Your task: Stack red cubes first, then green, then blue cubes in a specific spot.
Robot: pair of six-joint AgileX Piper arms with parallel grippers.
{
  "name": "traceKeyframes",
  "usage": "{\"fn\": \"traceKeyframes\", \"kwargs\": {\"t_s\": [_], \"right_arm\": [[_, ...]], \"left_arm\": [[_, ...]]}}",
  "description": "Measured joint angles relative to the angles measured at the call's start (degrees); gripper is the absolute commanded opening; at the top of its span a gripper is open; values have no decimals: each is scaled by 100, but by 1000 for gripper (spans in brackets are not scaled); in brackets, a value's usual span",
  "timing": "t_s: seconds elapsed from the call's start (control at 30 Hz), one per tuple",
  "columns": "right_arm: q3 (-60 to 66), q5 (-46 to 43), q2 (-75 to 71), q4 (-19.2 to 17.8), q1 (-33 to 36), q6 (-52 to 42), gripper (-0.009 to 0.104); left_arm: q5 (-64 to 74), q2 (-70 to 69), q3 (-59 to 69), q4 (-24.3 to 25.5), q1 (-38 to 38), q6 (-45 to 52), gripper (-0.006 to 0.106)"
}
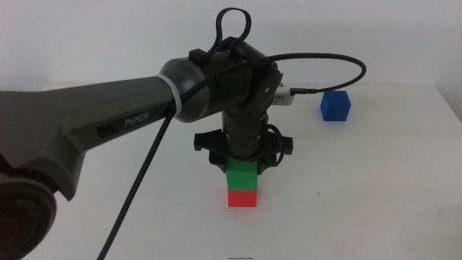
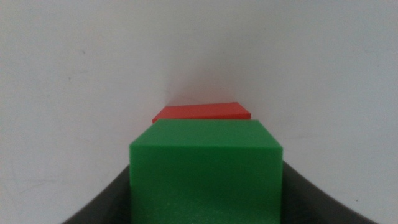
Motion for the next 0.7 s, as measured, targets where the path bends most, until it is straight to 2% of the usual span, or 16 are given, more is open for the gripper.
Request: {"fn": "traceKeyframes", "kwargs": {"t_s": [0.03, 0.47, 0.7], "right_arm": [[0, 0, 0, 0, 0, 0, 73], [0, 0, 0, 0, 0, 0, 73], [0, 0, 0, 0, 0, 0, 73]], "left_arm": [[-23, 5, 0, 0, 0, -6, 45], [-145, 53, 0, 97, 0, -8, 80], [-151, 35, 0, 129, 0, 0, 92]]}}
